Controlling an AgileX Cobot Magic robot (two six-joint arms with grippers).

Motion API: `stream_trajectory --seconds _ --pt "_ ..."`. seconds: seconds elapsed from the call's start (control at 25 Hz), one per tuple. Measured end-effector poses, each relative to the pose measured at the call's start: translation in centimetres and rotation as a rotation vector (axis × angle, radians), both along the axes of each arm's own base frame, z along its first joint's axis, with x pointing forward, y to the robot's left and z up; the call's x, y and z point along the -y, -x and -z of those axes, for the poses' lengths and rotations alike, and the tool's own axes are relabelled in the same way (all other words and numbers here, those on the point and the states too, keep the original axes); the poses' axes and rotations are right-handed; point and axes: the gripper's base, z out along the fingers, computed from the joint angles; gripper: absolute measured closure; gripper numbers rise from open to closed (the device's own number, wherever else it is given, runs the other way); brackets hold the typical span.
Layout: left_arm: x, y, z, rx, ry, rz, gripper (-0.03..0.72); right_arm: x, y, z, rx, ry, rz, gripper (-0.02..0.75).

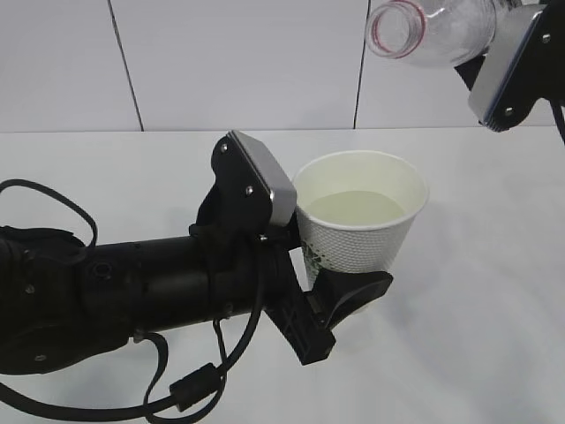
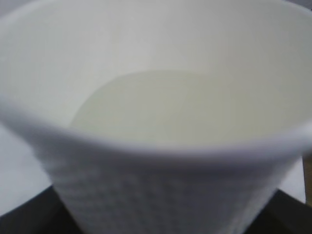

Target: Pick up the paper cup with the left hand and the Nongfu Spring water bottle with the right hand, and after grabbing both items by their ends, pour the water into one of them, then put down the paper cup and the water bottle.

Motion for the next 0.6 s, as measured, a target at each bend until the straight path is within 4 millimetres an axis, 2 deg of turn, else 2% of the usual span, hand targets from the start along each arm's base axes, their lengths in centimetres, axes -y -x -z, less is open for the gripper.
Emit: stream_trajectory --seconds 0.6 --pt "0.0 0.0 0.0 0.0 0.0 0.0 0.139 0.01 -0.01 -0.01 -0.11 -0.19 -0.009 0.253"
